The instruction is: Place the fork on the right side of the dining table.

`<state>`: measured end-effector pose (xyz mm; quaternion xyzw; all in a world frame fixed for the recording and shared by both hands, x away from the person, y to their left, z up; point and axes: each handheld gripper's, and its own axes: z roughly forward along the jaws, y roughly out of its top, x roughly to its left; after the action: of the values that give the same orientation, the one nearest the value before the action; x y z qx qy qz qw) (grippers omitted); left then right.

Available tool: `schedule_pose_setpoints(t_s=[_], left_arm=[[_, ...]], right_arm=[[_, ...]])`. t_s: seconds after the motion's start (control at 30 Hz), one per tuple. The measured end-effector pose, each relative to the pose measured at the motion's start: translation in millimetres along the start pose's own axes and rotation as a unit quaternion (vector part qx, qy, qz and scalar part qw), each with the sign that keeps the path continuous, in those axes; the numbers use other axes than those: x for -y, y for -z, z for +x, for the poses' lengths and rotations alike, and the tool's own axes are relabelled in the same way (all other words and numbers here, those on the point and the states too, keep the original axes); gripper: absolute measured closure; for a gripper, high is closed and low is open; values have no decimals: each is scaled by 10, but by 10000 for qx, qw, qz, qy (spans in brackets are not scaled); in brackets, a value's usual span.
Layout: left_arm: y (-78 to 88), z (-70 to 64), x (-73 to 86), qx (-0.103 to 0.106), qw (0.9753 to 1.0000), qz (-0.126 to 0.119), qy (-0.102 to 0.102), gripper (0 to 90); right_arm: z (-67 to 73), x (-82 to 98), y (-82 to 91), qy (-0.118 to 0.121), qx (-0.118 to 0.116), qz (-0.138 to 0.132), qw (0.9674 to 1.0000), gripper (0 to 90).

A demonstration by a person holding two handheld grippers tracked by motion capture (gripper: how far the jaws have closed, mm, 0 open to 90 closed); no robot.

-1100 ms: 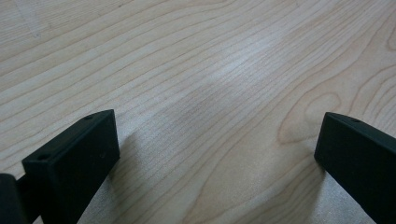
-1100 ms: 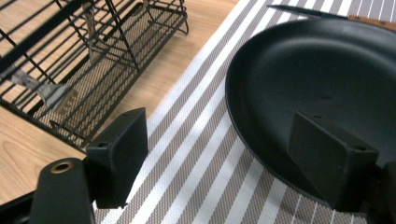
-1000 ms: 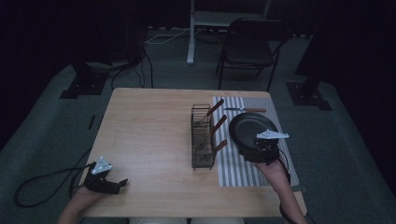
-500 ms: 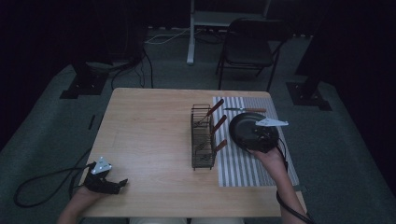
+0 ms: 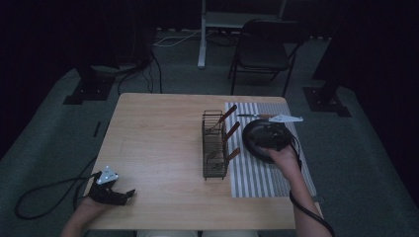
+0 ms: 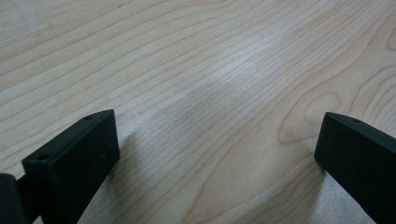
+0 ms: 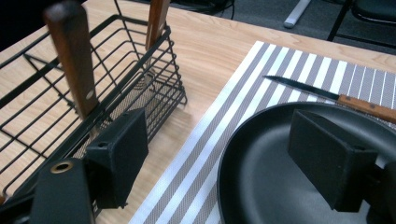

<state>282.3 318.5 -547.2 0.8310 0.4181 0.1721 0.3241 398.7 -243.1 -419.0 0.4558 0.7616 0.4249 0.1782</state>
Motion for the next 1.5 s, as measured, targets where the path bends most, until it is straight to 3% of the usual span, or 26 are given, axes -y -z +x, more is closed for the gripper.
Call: schedule_pose_setpoints(t_s=[0.27,0.83,1.43,1.5], left_arm=[[0,0,0,0,10000,-1,2,0],[0,0,0,0,10000,2,0,0],[0,0,0,0,10000,1,1,0],[0,0,0,0,10000,1,0,0]], right_arm=[[-32,-106,-65,-95,-91,-65,9999,203],[-22,-522,-150,-61,49,-180,9998,232],[87,-779,-351,-242,-112,-169,9995,244],[98,-796,-385,-257,-72,-137,9995,284]])
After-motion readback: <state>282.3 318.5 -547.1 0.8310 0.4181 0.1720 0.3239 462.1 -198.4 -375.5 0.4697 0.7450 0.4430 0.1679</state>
